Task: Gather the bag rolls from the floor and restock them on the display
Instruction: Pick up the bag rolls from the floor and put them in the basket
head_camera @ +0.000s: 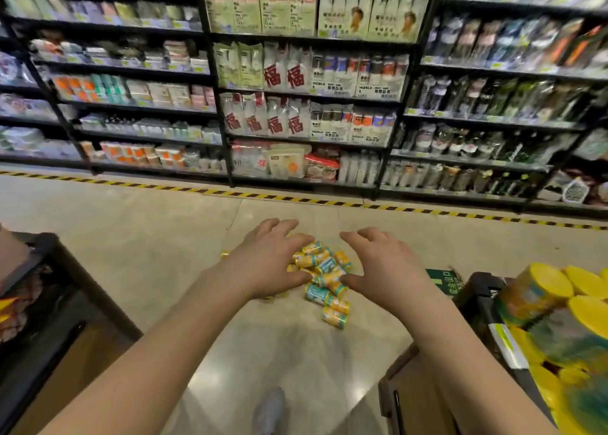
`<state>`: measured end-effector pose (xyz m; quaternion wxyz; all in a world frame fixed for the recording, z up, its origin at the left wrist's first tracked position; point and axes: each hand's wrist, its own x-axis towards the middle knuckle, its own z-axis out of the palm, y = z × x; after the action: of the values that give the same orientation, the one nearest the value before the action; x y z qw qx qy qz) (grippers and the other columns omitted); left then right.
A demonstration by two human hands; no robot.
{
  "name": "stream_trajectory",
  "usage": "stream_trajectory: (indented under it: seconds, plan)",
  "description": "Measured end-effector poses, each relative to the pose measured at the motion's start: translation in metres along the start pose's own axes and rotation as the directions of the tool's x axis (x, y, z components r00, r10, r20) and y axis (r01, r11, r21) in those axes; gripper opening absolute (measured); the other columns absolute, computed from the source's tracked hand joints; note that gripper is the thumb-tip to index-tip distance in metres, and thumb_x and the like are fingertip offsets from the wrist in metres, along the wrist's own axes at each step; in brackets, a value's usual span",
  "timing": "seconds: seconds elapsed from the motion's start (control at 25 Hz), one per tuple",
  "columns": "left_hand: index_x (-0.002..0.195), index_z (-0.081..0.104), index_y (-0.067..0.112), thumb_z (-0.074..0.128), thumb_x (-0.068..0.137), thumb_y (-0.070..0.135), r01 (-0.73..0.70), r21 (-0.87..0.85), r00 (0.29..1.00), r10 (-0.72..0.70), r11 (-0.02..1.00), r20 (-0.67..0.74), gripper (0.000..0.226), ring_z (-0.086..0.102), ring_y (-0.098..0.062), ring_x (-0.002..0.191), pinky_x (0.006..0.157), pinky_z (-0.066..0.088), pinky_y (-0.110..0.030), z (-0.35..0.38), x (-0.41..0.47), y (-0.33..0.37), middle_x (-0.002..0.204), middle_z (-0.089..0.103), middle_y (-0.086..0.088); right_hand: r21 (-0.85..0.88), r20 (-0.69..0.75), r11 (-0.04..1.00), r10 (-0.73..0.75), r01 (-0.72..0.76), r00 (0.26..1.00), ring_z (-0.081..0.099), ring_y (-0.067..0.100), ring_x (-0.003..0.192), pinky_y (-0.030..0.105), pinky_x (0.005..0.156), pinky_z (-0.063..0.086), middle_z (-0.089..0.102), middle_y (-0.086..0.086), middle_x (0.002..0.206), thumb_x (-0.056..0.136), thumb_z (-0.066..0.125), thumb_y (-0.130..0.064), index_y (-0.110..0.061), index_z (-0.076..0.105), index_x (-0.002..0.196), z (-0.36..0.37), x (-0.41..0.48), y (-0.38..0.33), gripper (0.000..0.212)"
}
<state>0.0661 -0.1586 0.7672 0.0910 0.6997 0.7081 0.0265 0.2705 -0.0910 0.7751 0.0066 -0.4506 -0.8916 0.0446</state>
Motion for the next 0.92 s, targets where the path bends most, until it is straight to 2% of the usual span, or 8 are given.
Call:
stream_trajectory:
  seconds: [0.24,0.64,0.8,0.92]
  plan:
    - [0.153,0.034,0.039,0.060,0.091,0.055,-0.089,-0.059,0.991,0.094,0.994,0.093,0.069,0.013,-0.024,0.151,0.119,0.024,-0.038,0.000,0.162,-0.087,0.166,0.019,0.002,-0.011,0.102,0.996,0.087,-0.086,0.991,0.041,0.025,0.137,0.037,0.106,0.037,0.042,0.000,0.150,0.089,0.068,-0.046,-0.034,0.033,0.152,0.013,0.160,0.024,0.073]
    - [0.153,0.033,0.037,0.060,0.093,0.053,-0.094,-0.071,0.969,0.108,0.993,0.221,0.068,0.017,-0.026,0.149,0.115,0.030,-0.040,0.036,0.361,-0.140,0.165,0.019,0.002,0.004,0.202,0.997,0.076,-0.078,0.977,0.043,0.028,0.135,0.039,0.108,0.034,0.044,0.002,0.148,0.089,0.066,-0.044,-0.033,0.037,0.150,0.075,0.346,0.098,0.068]
    - [0.154,0.033,0.036,0.060,0.094,0.052,-0.052,-0.111,0.960,0.080,0.992,0.266,0.067,0.019,-0.025,0.148,0.116,0.031,-0.039,0.073,0.454,-0.153,0.164,0.020,0.003,0.046,0.261,0.995,0.074,-0.089,0.962,0.044,0.029,0.134,0.039,0.109,0.034,0.045,0.003,0.147,0.089,0.066,-0.044,-0.032,0.039,0.149,0.120,0.428,0.157,0.067]
    - [0.154,0.034,0.036,0.059,0.094,0.052,-0.019,-0.148,0.946,0.065,0.989,0.316,0.067,0.019,-0.024,0.148,0.116,0.030,-0.036,0.128,0.523,-0.169,0.164,0.020,0.004,0.068,0.309,0.992,0.081,-0.107,0.947,0.045,0.027,0.132,0.036,0.107,0.034,0.045,0.002,0.145,0.089,0.064,-0.041,-0.032,0.039,0.148,0.176,0.485,0.205,0.065]
